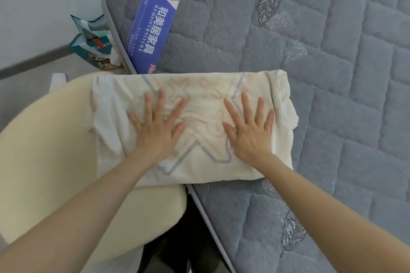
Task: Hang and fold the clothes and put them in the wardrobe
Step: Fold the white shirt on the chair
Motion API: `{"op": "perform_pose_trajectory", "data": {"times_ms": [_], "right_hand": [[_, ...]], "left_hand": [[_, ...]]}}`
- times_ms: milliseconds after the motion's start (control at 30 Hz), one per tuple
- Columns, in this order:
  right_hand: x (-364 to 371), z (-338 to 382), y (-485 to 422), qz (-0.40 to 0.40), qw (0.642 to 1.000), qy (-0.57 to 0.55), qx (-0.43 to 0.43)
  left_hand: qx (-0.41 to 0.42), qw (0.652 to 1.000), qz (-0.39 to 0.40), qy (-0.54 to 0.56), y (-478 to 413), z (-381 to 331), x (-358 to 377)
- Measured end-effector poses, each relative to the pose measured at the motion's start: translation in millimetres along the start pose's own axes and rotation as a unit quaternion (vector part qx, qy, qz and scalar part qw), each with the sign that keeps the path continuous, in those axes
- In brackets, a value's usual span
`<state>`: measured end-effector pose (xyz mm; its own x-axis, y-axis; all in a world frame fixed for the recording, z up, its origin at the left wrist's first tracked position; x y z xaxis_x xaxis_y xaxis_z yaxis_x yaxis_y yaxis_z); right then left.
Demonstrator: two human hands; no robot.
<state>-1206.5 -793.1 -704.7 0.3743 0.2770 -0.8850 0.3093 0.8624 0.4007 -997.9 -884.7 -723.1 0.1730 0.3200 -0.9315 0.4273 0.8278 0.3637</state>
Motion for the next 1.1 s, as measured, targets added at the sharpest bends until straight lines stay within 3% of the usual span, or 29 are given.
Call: {"op": "perform_pose_trajectory", "data": {"times_ms": [167, 267, 333, 400, 467, 567, 667, 767, 867, 967, 1100], "right_hand": [[1.2, -31.1, 9.9, -0.040, 0.998, -0.034, 0.044], [-8.9, -21.6, 15.7, -0.097, 0.979, -0.174, 0.045], [-18.3, -21.2, 30.8, -0.176, 0.942, -0.280, 0.063], [-20.4, -24.8, 52.3, -0.223, 0.916, -0.318, 0.096], [-18.1, -28.7, 70.5, -0.203, 0.931, -0.281, 0.116], [-2.3, -33.9, 89.8, -0.039, 0.983, -0.148, 0.099], [9.1, -35.5, 103.7, 0.057, 0.997, -0.048, 0.023], [-2.3, -40.7, 100.3, 0.004, 1.000, -0.011, 0.002], [-27.4, -42.3, 88.4, -0.074, 0.996, 0.009, -0.049], [-46.9, -45.8, 74.8, -0.090, 0.993, 0.029, -0.077], [-68.2, -59.8, 50.5, -0.119, 0.991, 0.051, -0.019]], "left_hand": [[-0.023, 1.000, 0.000, 0.014, -1.4, 5.8, 3.6], [-0.029, 0.998, 0.014, 0.047, -9.2, -7.3, -11.0], [0.030, 0.998, -0.007, 0.047, -21.3, -23.4, -26.6], [0.105, 0.993, -0.004, 0.058, -36.6, -43.9, -38.8], [0.149, 0.986, 0.031, 0.070, -53.4, -63.5, -42.8], [0.154, 0.984, 0.080, 0.037, -70.4, -83.2, -41.5], [0.128, 0.990, 0.044, 0.044, -77.1, -86.9, -50.2], [0.115, 0.993, -0.012, 0.003, -76.9, -82.2, -62.0], [0.127, 0.992, 0.010, -0.012, -71.5, -79.2, -63.0], [0.113, 0.991, 0.008, 0.066, -62.0, -71.9, -65.7], [0.036, 0.984, 0.082, 0.152, -38.4, -61.1, -56.2]]}}
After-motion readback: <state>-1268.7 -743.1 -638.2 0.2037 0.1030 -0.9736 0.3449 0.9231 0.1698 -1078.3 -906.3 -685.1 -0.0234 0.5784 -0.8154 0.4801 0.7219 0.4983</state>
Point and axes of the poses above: each hand's wrist, its own y-axis away from the middle knuckle, its own x-axis out of the palm, z = x × y, the point moved 5 cm from there along -y, towards the middle knuckle, and after that the axes turned 8 degrees about -y, right-handed, at the moved point
